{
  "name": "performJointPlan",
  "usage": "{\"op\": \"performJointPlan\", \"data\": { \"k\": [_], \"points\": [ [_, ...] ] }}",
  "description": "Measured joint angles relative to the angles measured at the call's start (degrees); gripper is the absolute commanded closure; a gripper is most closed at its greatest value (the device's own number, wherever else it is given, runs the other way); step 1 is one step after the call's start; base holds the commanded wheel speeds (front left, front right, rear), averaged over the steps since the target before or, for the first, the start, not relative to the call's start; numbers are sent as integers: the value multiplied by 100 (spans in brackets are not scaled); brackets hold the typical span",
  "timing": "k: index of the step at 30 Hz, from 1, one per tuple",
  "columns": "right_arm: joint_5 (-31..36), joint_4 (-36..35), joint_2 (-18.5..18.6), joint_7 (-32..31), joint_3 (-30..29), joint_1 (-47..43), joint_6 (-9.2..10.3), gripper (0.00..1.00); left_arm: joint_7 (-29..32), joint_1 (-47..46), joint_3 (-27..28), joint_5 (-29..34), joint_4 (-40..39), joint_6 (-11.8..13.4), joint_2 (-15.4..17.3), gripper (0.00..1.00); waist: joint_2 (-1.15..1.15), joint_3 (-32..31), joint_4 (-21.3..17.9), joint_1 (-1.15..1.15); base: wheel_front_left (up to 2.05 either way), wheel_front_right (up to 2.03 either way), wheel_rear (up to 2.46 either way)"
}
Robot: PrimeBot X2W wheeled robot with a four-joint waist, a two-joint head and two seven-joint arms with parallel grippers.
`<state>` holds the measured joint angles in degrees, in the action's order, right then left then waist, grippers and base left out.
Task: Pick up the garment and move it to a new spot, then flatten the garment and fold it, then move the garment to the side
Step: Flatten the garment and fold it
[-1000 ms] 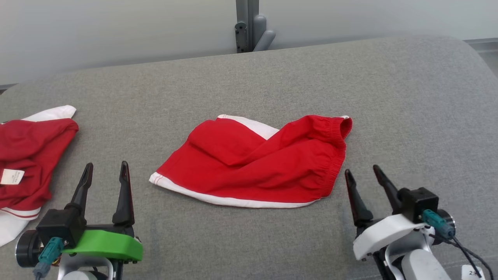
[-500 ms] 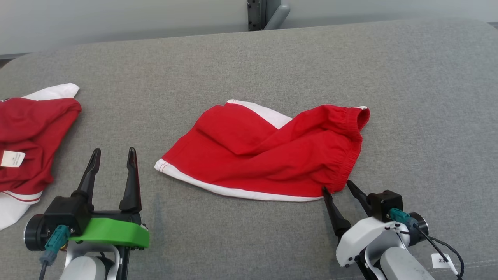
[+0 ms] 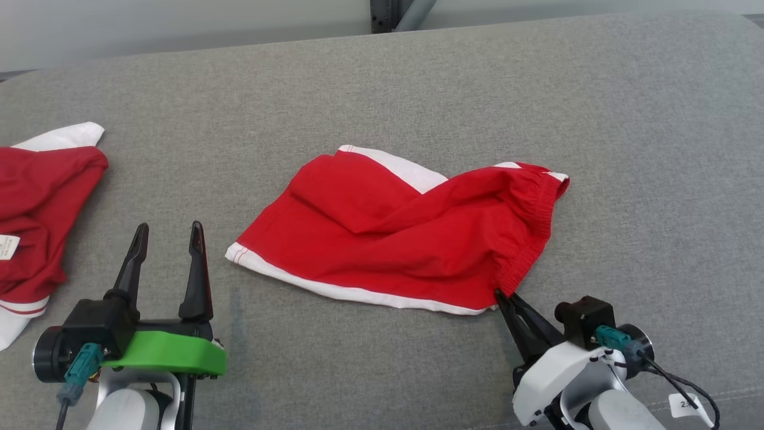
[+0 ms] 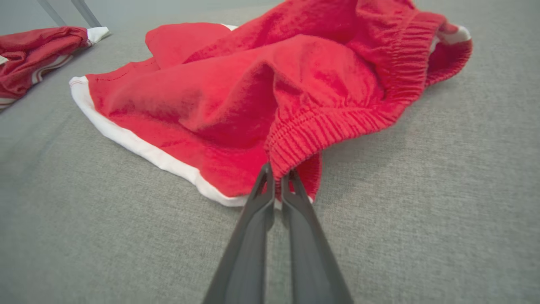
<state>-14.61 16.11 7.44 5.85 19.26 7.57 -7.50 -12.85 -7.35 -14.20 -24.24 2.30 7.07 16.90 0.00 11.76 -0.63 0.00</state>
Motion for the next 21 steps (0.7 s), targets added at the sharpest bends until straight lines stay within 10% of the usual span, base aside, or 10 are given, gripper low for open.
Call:
{"op": "performJointPlan", "data": {
  "k": [10,21],
  "points": [
    [-360,-1543,212,-873,-392,-274,1,100,-1,-92,-24,-8,-5,5,20,0,0,67,-106,0,0,0,0],
    [-387,-1362,136,-902,-875,208,1,100,10,-308,-137,-9,4,-31,8,0,0,140,100,0,0,0,0]
  ]
}}
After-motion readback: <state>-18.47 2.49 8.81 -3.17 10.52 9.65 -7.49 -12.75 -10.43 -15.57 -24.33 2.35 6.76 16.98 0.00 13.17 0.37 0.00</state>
